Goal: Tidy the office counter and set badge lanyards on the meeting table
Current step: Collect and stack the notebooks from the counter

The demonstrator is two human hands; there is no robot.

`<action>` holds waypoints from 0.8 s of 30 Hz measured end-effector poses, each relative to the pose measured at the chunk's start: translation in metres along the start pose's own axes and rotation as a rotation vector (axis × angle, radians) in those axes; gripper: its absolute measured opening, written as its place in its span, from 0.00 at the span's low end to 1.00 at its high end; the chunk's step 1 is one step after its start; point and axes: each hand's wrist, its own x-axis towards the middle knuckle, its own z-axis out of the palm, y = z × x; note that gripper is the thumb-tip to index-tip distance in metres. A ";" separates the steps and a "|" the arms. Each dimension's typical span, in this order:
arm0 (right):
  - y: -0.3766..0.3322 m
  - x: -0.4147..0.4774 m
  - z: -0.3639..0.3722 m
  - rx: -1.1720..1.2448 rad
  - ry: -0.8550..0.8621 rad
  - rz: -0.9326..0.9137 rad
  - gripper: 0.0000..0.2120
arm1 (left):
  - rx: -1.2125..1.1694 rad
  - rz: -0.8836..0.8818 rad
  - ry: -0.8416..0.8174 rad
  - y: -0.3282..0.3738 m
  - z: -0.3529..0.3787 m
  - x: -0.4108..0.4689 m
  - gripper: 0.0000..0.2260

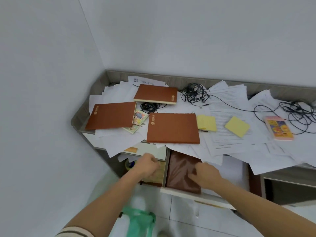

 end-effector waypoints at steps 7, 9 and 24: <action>-0.025 -0.013 -0.083 0.237 0.415 -0.234 0.08 | -0.126 0.157 0.312 0.050 -0.051 0.016 0.03; -0.027 -0.001 -0.105 0.262 0.466 -0.241 0.08 | -0.183 0.117 0.322 0.055 -0.053 0.019 0.04; -0.047 0.147 -0.183 -0.213 0.054 -0.330 0.47 | -0.560 -0.172 0.347 0.077 -0.065 0.032 0.05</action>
